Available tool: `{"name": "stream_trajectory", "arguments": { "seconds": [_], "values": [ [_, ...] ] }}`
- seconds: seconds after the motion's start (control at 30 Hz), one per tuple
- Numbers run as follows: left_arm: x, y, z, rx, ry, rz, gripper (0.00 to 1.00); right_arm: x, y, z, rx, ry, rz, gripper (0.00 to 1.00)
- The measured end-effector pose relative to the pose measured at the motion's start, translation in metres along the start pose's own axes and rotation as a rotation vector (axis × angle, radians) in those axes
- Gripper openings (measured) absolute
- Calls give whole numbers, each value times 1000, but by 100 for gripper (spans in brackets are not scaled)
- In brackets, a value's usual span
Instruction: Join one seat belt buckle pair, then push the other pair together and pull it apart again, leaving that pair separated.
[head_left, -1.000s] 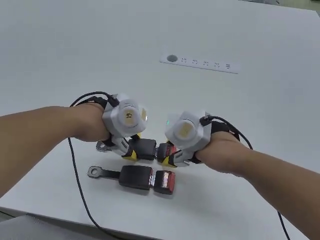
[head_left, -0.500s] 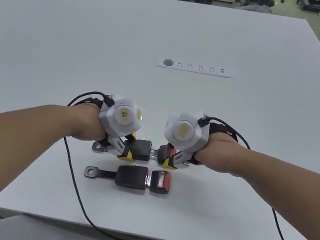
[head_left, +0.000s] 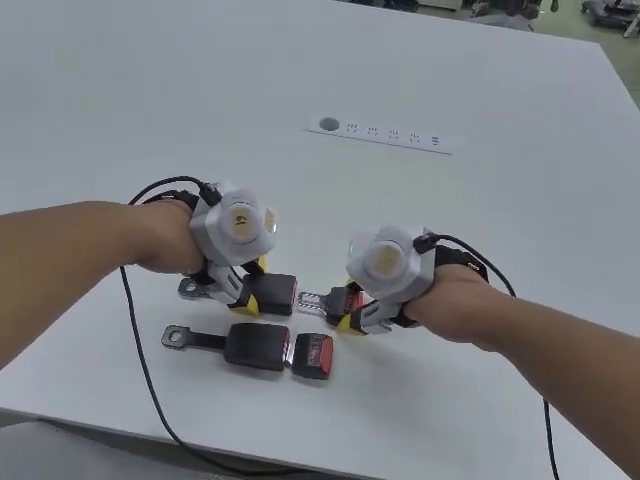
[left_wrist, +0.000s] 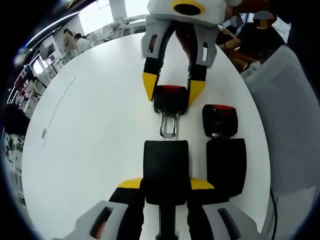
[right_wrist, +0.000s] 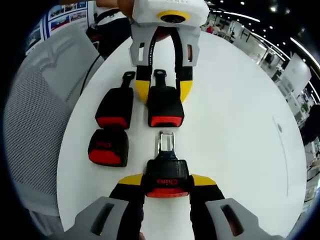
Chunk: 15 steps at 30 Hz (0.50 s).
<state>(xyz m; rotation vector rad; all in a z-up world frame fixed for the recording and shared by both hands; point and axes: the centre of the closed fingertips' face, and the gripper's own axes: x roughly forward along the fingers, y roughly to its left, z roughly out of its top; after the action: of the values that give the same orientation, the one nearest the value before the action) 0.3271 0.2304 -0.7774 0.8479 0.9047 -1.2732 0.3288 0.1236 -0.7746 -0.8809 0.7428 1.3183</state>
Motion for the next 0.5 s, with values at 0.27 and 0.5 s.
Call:
{"name": "stream_trajectory", "arguments": {
  "seconds": [0.27,0.5],
  "values": [
    [0,1,-2,-4,-5,9,33,-17,1,-33,45,16,-18,32],
    [-1,0,-2,-10,-13,9,33,-35,3,-63,75,38,-16,32]
  ]
}}
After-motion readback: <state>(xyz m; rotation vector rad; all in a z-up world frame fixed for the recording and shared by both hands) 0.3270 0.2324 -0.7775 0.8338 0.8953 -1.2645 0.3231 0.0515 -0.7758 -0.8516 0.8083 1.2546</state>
